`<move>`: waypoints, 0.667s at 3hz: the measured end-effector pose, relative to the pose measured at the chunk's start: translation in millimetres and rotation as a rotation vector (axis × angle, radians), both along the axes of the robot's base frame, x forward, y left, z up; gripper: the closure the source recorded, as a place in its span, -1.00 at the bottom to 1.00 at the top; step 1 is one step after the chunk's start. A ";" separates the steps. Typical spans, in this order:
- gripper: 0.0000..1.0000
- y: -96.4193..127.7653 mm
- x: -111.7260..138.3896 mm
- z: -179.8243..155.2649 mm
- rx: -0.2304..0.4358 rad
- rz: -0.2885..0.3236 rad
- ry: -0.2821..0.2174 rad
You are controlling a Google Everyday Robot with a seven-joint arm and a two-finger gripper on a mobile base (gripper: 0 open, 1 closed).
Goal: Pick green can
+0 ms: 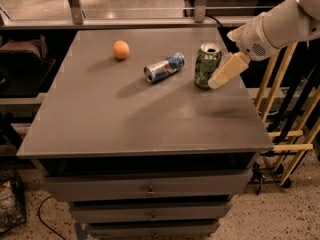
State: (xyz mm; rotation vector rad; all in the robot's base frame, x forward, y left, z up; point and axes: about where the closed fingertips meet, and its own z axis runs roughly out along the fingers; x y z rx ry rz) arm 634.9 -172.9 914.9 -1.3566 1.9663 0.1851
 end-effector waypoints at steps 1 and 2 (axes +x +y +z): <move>-1.00 5.6 -1.2 1.3 0.001 0.020 0.010; -1.00 16.1 -3.3 -0.6 -0.015 0.040 0.037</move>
Offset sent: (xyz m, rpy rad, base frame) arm -0.0029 0.0182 0.0035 0.0074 0.0189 0.0633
